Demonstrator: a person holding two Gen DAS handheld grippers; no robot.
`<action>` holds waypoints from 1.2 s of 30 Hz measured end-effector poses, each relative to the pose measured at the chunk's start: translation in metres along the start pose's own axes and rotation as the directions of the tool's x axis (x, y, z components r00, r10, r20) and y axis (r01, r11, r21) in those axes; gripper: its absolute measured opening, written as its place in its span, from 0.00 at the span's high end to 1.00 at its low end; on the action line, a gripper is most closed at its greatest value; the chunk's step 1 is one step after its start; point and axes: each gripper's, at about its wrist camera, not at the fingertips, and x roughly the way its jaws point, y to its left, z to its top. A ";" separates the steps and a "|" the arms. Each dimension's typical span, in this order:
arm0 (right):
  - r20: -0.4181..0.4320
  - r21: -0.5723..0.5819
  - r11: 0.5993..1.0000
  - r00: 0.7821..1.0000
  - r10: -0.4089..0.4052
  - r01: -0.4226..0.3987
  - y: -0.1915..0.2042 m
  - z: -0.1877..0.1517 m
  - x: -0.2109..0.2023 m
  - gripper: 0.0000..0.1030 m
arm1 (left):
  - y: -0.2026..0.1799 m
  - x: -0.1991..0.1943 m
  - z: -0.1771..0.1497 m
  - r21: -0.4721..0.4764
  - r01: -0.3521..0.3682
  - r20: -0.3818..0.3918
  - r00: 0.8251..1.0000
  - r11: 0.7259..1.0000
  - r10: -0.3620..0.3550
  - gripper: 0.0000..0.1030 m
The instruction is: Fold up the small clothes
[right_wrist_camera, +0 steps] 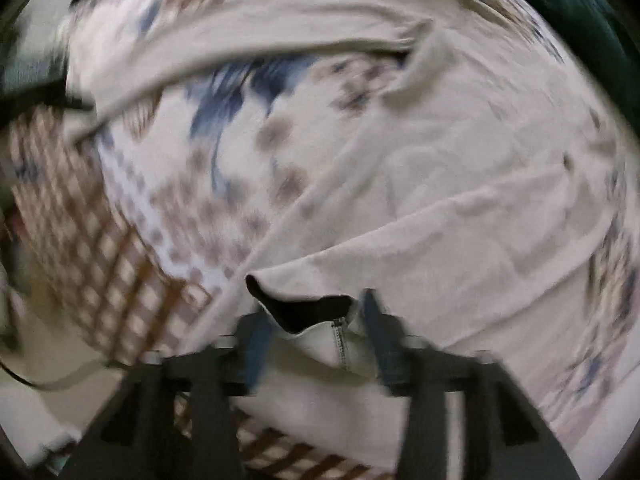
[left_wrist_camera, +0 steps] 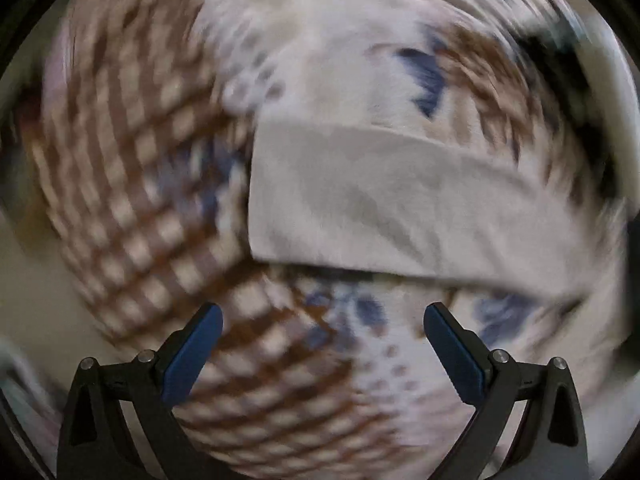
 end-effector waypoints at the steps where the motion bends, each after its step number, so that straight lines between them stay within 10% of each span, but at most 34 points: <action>1: 0.021 0.055 0.998 1.000 0.006 -0.007 -0.016 0.002 -0.007 0.42 | 0.013 0.005 0.004 -0.099 0.073 -0.015 0.997 0.992 -0.075 0.00; 3: 0.047 0.141 0.990 0.999 0.007 -0.014 -0.039 -0.001 -0.016 0.42 | 0.031 0.016 0.013 -0.256 0.176 0.008 0.984 0.950 -0.180 0.05; 7: 0.055 0.275 0.961 0.998 -0.035 0.018 -0.090 -0.001 -0.016 0.42 | 0.042 0.028 0.031 -0.354 0.171 0.081 0.985 0.920 -0.151 0.34; 11: 0.036 0.349 0.936 0.997 -0.069 0.052 -0.120 -0.016 -0.013 0.42 | 0.037 0.019 0.036 -0.353 0.099 0.145 0.988 0.930 -0.051 0.93; 20: 0.052 0.440 0.896 0.995 -0.086 0.055 -0.185 -0.031 -0.020 0.42 | -0.002 -0.051 0.009 -0.117 0.009 0.286 0.958 0.993 0.025 0.95; 25: 0.061 0.488 0.872 0.996 -0.073 0.034 -0.214 -0.039 -0.022 0.42 | -0.082 -0.097 -0.025 0.202 -0.044 0.426 0.903 0.978 -0.047 0.95; 27: 0.063 0.517 0.856 0.996 -0.066 0.024 -0.228 -0.047 -0.023 0.42 | -0.120 -0.114 -0.047 0.368 -0.059 0.456 0.881 0.928 -0.125 0.95; 29: 0.055 0.556 0.831 0.997 -0.059 0.019 -0.238 -0.059 -0.023 0.42 | -0.170 -0.122 -0.084 0.570 -0.064 0.429 0.873 0.819 -0.231 0.95; 33: 0.023 0.643 0.766 0.999 -0.048 0.022 -0.280 -0.101 -0.024 0.42 | -0.254 -0.101 -0.187 0.868 0.029 0.181 0.911 0.496 -0.370 0.95; 36: -0.006 0.698 0.714 0.998 -0.062 0.049 -0.313 -0.138 -0.026 0.42 | -0.276 -0.072 -0.255 0.946 0.100 0.015 0.937 0.310 -0.348 0.95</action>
